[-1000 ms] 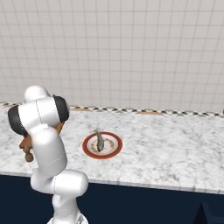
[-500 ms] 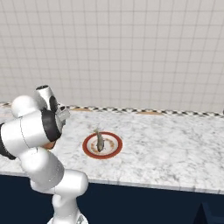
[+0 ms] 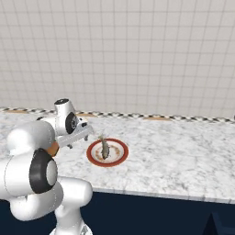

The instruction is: Pick up the knife from the drawer and place it on the cutting board. Then place the meat from the plate to the cutting board.

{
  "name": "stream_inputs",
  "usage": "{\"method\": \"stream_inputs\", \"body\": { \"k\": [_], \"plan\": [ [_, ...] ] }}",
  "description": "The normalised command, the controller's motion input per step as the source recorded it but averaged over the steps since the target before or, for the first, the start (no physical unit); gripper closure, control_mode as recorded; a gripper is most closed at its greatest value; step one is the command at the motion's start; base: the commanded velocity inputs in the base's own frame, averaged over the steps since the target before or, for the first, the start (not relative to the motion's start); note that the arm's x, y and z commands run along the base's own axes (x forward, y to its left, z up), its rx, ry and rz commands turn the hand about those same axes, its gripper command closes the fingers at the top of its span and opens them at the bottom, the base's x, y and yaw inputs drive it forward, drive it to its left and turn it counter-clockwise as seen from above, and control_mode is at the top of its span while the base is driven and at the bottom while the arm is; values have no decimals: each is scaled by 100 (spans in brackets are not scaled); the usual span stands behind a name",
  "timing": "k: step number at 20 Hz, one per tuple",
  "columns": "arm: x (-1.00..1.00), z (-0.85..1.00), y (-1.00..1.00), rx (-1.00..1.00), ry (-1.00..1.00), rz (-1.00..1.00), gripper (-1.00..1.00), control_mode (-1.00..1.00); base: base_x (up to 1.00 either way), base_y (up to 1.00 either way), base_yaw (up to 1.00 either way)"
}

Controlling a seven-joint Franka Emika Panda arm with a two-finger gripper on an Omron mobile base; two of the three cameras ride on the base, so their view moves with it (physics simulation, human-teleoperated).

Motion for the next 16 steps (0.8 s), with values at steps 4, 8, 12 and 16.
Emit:
{"method": "stream_inputs", "body": {
  "k": [4,8,12,16],
  "plan": [
    [0,5,-98,7,-11,-45,-100,-100,0,0,0],
    [1,11,-88,10,-3,-37,-100,-100,0,0,0],
    [14,2,-55,5,0,-16,-100,-100,0,0,0],
    [41,0,-27,5,0,-3,-100,-100,0,0,0]
  ]
}}
